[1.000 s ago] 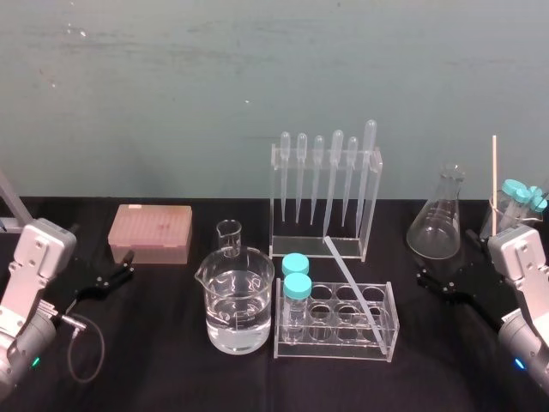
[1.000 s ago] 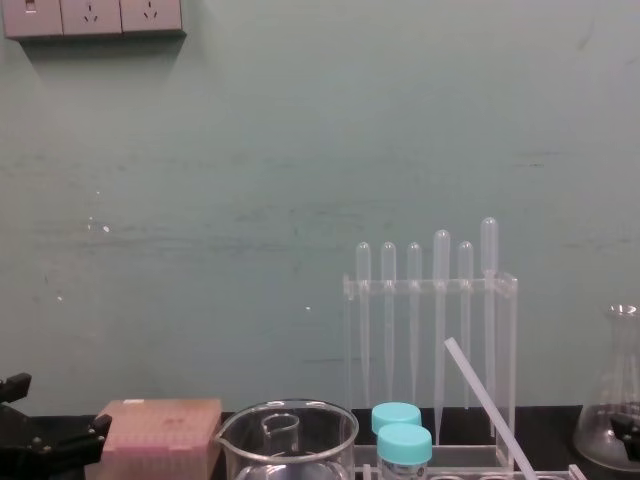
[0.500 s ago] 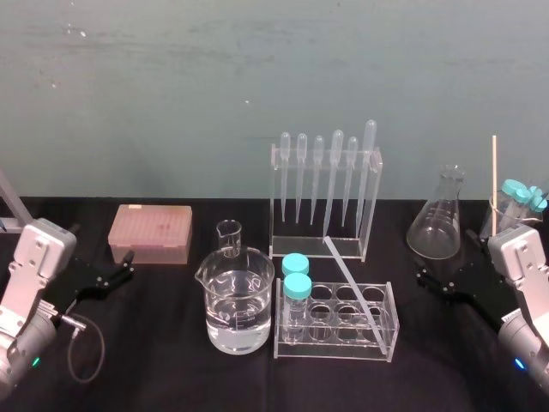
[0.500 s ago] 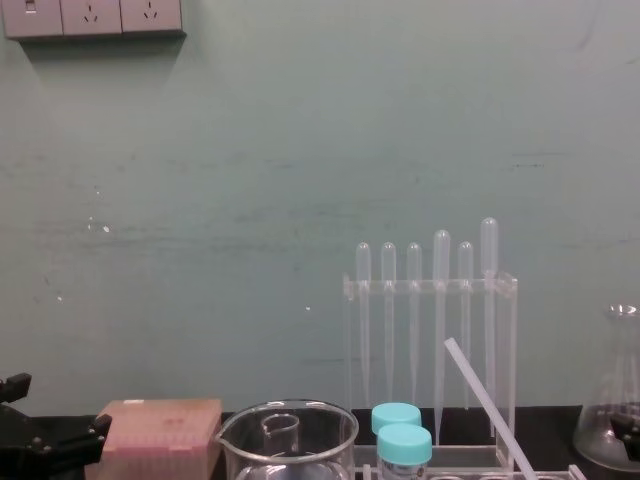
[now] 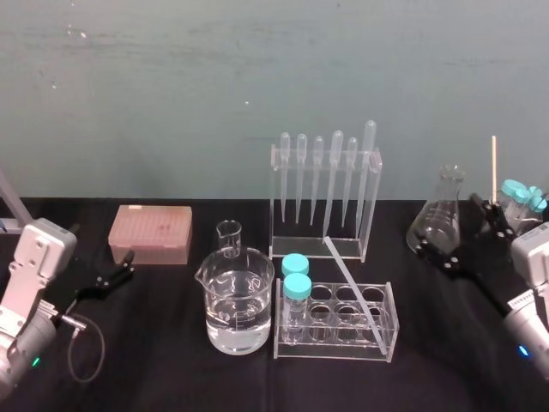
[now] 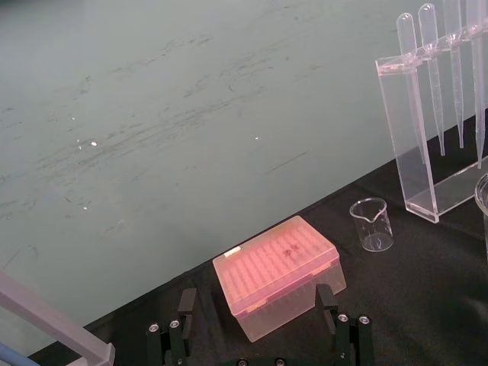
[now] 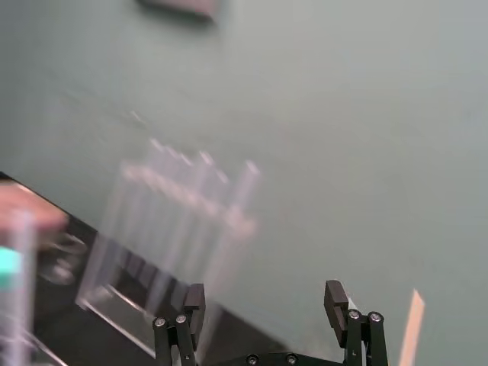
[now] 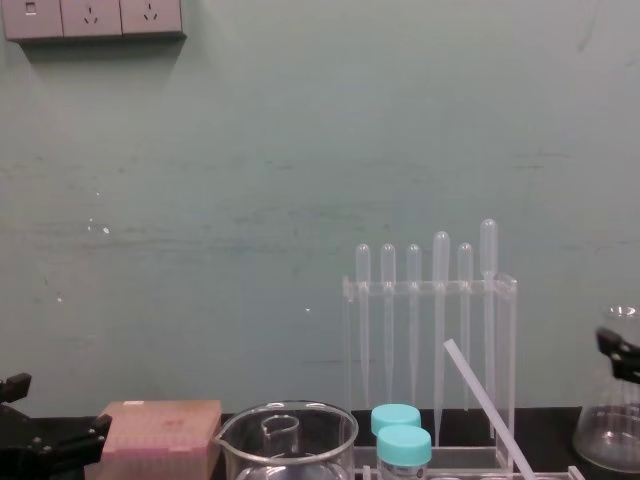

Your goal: Pick up the stirring rod with one hand, then place it down.

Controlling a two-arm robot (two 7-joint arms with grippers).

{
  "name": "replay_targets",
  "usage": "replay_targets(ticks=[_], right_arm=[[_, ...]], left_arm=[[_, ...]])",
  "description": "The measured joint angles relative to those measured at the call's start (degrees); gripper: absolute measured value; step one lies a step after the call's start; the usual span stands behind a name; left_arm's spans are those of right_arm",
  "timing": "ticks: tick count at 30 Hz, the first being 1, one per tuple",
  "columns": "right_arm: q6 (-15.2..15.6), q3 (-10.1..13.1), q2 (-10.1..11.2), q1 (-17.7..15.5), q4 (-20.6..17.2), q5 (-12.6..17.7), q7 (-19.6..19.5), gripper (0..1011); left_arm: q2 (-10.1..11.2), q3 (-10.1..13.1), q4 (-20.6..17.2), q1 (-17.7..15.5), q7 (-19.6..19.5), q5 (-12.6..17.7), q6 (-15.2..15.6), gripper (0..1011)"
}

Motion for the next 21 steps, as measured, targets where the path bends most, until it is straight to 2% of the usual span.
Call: replay_targets(ticks=[2,5,7,10,11,14,16,17,21], right_arm=[[-2.30,-0.45,0.05,0.36,-0.17,-0.38,1.62,1003],[-6.64,-2.08,0.09,1.79,-0.18,-0.31,6.85,1003],[-8.51,-3.25,0.02,2.68,-0.17,0.12,10.29,1003],[-9.78,-4.32,-0.02,3.38,-0.18,0.78,13.42,1003],[-10.41,-5.13,-0.02,3.86,-0.20,1.55,15.83,1003],[-10.58,-5.94,-0.01,4.47,-0.13,3.14,19.14,1003],[-10.01,-6.55,-0.09,5.14,0.29,5.28,22.19,1003],[-8.99,-6.79,-0.23,5.59,0.67,6.90,24.02,1003],[-5.58,-6.98,-0.76,6.54,1.69,10.43,27.12,1003]], left_arm=[[0.00,0.00,0.00,0.00,0.00,0.00,0.00,1000],[0.00,0.00,0.00,0.00,0.00,0.00,0.00,1000],[0.00,0.00,0.00,0.00,0.00,0.00,0.00,1000],[0.00,0.00,0.00,0.00,0.00,0.00,0.00,1000],[0.00,0.00,0.00,0.00,0.00,0.00,0.00,1000],[0.00,0.00,0.00,0.00,0.00,0.00,0.00,1000],[0.00,0.00,0.00,0.00,0.00,0.00,0.00,1000],[0.00,0.00,0.00,0.00,0.00,0.00,0.00,1000],[0.00,0.00,0.00,0.00,0.00,0.00,0.00,1000]])
